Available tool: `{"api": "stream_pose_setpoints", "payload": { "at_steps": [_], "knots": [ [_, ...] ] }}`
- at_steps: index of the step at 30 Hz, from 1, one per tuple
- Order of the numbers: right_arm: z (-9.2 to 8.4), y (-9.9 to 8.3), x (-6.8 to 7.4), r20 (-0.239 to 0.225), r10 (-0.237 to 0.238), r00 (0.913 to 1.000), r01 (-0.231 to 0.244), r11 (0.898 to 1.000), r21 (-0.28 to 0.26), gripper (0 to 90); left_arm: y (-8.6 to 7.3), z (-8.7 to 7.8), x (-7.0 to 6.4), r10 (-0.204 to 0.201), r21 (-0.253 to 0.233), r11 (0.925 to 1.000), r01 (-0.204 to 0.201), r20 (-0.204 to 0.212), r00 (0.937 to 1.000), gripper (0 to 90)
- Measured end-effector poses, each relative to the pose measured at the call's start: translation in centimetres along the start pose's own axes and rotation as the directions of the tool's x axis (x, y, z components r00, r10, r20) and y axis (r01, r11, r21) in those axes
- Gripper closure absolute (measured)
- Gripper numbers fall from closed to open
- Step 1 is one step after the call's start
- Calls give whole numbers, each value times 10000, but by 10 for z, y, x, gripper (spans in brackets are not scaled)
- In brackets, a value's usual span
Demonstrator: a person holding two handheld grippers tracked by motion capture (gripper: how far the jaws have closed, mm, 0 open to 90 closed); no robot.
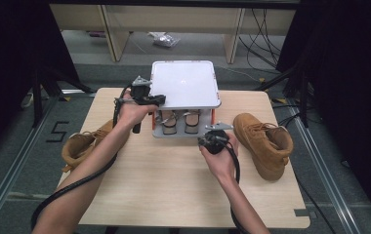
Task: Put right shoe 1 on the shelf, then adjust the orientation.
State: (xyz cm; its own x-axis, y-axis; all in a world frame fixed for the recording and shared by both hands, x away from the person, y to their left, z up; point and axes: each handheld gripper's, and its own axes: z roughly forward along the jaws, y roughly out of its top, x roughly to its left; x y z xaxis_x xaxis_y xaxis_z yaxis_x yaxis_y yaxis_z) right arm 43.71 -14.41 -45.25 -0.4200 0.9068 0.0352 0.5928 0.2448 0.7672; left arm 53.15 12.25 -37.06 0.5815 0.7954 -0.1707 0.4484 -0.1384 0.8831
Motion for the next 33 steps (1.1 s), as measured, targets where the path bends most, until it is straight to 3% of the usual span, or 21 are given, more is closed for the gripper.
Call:
{"api": "stream_pose_setpoints", "payload": {
  "at_steps": [2,5,13,18,19,20,21,28,29,30,31,33],
  "knots": [
    [-10,-9,1,-207,181,9996,-187,9994,-307,543,4,-9,-2,41,-135,9999,-42,-92,9999,787],
    [-17,-20,-2,-402,58,9992,-86,9977,-679,509,5,-20,-2,161,-231,9996,-162,-68,9998,747],
    [-31,-35,-6,-674,409,9969,-449,9973,-588,517,-6,-58,8,91,-132,9999,-97,-462,9989,630],
    [-40,-36,-8,-403,527,9978,-561,9945,-887,519,-17,-82,19,-91,-98,9999,84,-745,9972,572],
    [-41,-36,-9,-517,493,9974,-540,9941,-939,521,-18,-86,21,-83,-61,10000,78,-824,9966,559],
    [-44,-36,-8,-435,644,9970,-677,9944,-806,521,-21,-91,24,-103,-55,9999,99,-919,9957,552],
    [-44,-36,-9,-484,497,9976,-545,9930,-1045,520,-23,-96,27,-139,-60,9999,134,-989,9950,548],
    [-44,-34,-4,-643,505,9967,-566,9937,-968,507,-32,-119,37,-289,35,9996,296,-1253,9917,542],
    [-45,-35,-1,-643,751,9951,-802,9936,-797,500,-33,-121,38,-293,121,9994,312,-1318,9908,541],
    [-45,-35,-2,-522,499,9974,-541,9952,-818,495,-34,-124,39,-288,178,9993,315,-1352,9904,540],
    [-43,-36,-2,-733,531,9959,-591,9949,-814,490,-36,-126,40,-305,196,9992,335,-1368,9901,539],
    [-44,-37,-2,-607,481,9970,-521,9964,-666,480,-39,-131,42,-329,258,9990,368,-1395,9897,538]
  ]
}}
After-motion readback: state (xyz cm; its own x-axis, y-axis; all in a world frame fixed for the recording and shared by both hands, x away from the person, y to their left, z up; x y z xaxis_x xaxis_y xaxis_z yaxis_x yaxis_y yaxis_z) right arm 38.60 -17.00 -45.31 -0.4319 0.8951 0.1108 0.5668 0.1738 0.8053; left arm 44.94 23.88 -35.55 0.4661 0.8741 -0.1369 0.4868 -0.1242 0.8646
